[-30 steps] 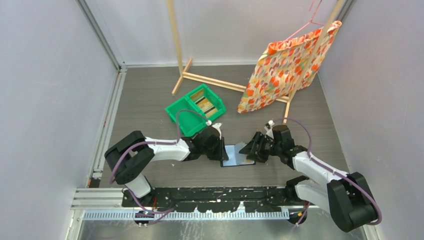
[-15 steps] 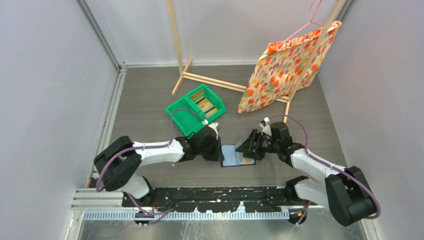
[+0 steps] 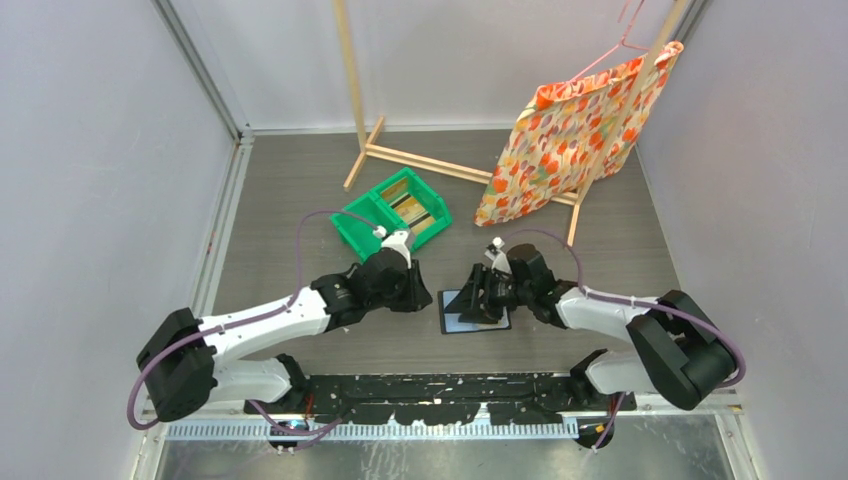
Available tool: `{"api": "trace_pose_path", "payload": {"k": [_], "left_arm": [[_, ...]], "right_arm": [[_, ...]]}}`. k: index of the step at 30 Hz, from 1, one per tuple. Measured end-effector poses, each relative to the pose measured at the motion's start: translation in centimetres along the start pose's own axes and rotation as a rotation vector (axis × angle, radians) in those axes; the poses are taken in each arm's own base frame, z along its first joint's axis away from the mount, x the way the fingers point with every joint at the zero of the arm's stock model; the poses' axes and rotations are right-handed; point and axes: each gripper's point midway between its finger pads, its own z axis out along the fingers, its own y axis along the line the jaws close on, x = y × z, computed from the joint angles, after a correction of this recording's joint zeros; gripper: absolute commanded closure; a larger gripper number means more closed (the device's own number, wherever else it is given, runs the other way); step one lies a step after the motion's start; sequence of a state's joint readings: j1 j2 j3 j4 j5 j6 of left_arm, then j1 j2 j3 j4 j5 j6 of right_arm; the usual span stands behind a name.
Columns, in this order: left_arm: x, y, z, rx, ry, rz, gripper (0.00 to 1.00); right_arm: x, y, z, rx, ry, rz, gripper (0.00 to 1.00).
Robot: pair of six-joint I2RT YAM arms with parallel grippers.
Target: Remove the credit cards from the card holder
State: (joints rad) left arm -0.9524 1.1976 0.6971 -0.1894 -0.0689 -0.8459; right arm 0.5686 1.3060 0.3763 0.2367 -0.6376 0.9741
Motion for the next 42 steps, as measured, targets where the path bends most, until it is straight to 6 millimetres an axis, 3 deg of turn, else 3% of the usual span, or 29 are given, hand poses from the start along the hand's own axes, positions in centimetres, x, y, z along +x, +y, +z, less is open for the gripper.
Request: {"api": "trace_pose_path", "payload": {"k": [5,9,15,19,23,29,42], "left_arm": [[0.3,1.3,0.0,-0.057,0.011,0.003,0.77],[0.1,1.4,0.0,-0.085,0.02,0.026,0.77],[-0.2,-1.9,2.7,-0.051,0.058,0.09,0.77],[1.8,-2.2,5.5,-0.028,0.122,0.088,0.78],[3.7,-1.4,7.4,-0.035,0.177,0.086,0.78],[5.0,-0.7,7.7,-0.031,0.209,0.08,0.78],[4.9,0.0,7.2,-0.047,0.189,0.082,0.78]], "right_arm": [[-1.0,1.5,0.1,-0.013,-0.033,-0.043,0.41],[-2.2,1.7,-1.4,0.032,-0.122,-0.092,0.41],[-4.8,-1.2,-5.2,0.192,-0.279,-0.069,0.4],[-5.0,-3.6,-7.1,0.269,-0.333,-0.01,0.4],[-3.9,-5.1,-7.2,0.309,-0.31,0.019,0.41],[-3.1,-6.5,-6.9,0.355,-0.269,0.052,0.41],[-2.9,-7.8,-5.9,0.371,-0.241,0.072,0.42]]}}
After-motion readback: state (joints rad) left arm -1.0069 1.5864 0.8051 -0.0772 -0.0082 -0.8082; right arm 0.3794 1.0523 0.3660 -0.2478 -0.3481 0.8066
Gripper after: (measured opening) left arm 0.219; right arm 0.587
